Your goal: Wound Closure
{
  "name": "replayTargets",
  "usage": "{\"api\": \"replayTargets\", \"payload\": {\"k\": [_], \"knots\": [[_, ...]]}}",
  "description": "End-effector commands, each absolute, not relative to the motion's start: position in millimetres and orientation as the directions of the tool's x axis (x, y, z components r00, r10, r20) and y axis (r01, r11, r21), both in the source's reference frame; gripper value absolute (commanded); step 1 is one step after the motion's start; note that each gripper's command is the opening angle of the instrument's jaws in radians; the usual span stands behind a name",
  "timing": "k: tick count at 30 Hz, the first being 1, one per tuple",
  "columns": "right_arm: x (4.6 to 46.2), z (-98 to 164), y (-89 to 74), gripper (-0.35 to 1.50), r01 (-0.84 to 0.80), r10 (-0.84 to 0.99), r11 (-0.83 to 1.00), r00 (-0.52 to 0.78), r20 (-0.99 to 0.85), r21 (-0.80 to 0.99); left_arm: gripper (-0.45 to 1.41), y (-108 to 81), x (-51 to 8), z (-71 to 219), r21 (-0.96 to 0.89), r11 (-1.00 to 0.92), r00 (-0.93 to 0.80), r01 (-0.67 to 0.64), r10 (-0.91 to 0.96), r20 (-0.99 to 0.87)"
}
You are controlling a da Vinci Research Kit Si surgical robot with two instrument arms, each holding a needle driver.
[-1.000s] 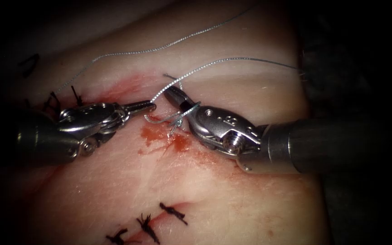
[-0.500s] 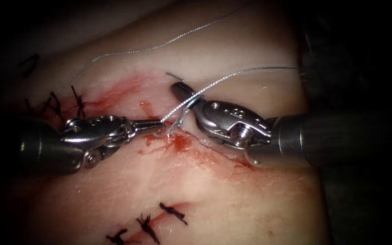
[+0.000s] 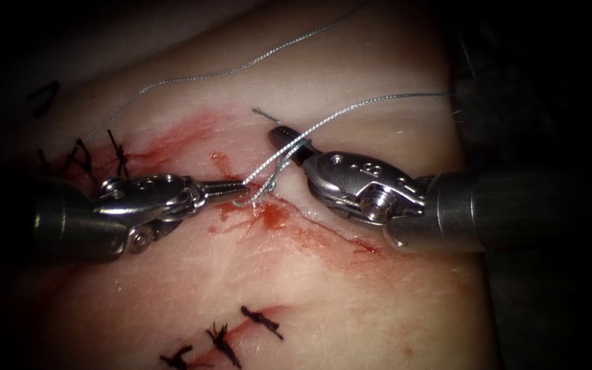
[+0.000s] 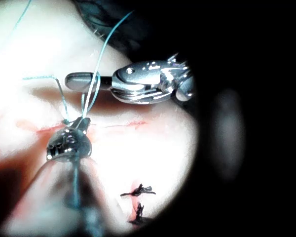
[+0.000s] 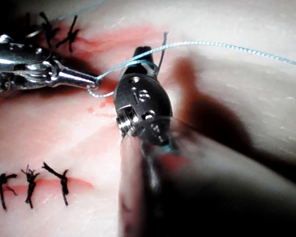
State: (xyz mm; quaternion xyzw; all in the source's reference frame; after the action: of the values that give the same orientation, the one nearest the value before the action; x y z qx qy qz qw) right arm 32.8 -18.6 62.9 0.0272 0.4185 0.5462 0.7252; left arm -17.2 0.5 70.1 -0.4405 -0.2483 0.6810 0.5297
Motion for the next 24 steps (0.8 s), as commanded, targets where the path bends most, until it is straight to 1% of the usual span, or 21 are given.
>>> {"api": "replayTargets", "payload": {"k": [1,4,6,10,19,20,24], "knots": [[33.7,63.6,-19.1,0.26,-0.769,0.819,0.392,0.042,-0.572,0.504,-0.45,0.2,-17.7,70.7,-0.806,-0.314,-0.051,-0.502,0.941,-0.335],[33.7,63.8,-19.2,0.26,-0.772,0.823,0.388,0.044,-0.567,0.503,-0.45,0.3,-17.8,70.7,-0.806,-0.314,-0.051,-0.502,0.941,-0.335],[33.8,63.9,-19.2,0.29,-0.775,0.824,0.387,0.047,-0.564,0.500,-0.45,0.3,-17.8,70.7,-0.806,-0.314,-0.051,-0.502,0.941,-0.335],[33.7,64.2,-18.9,0.42,-0.777,0.826,0.385,0.050,-0.562,0.497,-0.45,0.2,-17.9,70.7,-0.806,-0.315,-0.052,-0.501,0.941,-0.335],[33.6,64.5,-18.8,0.42,-0.779,0.828,0.380,0.047,-0.559,0.498,-0.45,0.3,-17.9,70.7,-0.810,-0.304,-0.050,-0.502,0.945,-0.324],[33.6,64.7,-18.7,0.39,-0.780,0.828,0.380,0.047,-0.559,0.497,-0.45,0.3,-17.9,70.7,-0.810,-0.305,-0.050,-0.502,0.945,-0.324],[33.5,65.2,-18.3,0.37,-0.783,0.837,0.360,0.030,-0.547,0.508,-0.45,0.4,-18.0,70.7,-0.810,-0.304,-0.050,-0.501,0.945,-0.324]]}}
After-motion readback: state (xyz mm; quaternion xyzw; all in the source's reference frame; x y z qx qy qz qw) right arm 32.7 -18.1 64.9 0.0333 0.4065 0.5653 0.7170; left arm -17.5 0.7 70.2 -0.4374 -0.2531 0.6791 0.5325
